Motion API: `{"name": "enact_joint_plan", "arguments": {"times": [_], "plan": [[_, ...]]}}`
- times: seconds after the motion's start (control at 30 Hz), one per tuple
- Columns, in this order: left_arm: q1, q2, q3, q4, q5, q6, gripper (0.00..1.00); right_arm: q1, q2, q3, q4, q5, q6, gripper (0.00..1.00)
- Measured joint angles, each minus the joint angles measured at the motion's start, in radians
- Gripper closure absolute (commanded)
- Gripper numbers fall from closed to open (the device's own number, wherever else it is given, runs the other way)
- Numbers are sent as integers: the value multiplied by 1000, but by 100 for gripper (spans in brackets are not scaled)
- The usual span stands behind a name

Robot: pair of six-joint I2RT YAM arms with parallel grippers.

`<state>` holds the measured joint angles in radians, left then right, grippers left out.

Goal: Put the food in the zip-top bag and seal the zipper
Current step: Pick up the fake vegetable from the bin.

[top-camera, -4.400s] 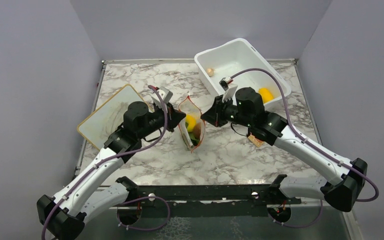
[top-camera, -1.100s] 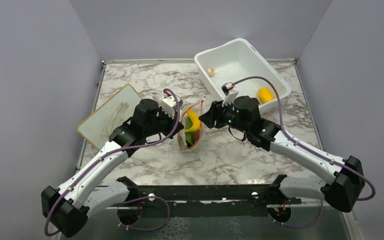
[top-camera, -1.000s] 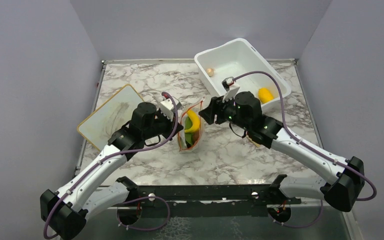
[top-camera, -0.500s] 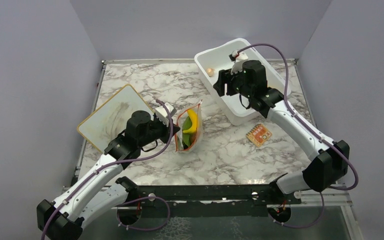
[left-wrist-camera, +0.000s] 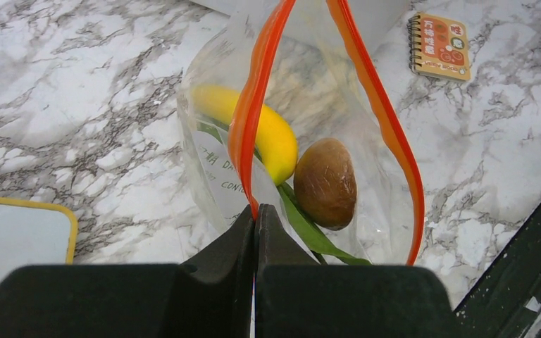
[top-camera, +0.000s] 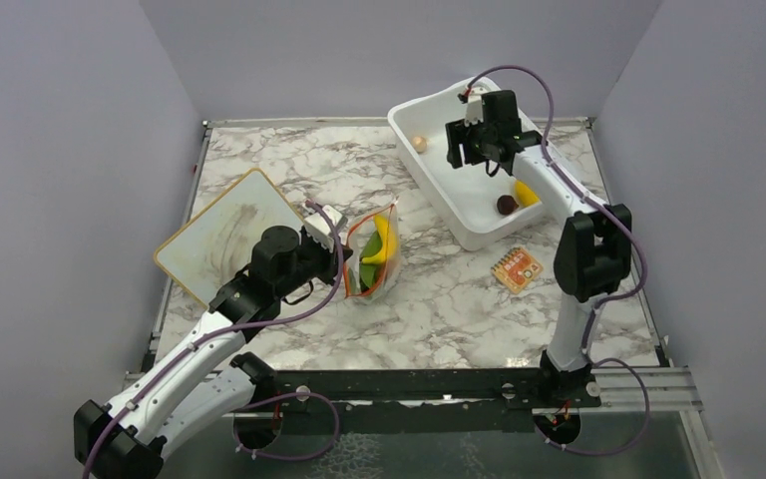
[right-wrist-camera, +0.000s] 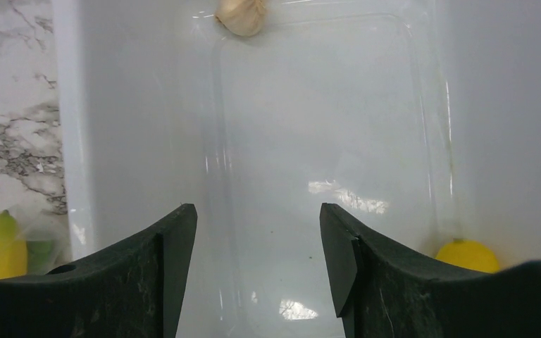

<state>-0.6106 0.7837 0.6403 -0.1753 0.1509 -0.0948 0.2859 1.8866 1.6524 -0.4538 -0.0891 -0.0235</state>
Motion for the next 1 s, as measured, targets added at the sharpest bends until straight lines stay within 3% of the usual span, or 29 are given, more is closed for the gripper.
{"name": "enact_joint_plan", "arguments": {"times": [0.33, 0.73, 1.0], "plan": [[0, 0, -21, 19, -96, 0, 100, -7, 333, 332, -126, -78, -86, 31], [0, 89, -21, 46, -152, -20, 100, -7, 498, 440, -220, -153, -163, 37], [0, 110, -21, 71, -163, -64, 100, -20, 546, 445, -236, -15, -161, 45]]}}
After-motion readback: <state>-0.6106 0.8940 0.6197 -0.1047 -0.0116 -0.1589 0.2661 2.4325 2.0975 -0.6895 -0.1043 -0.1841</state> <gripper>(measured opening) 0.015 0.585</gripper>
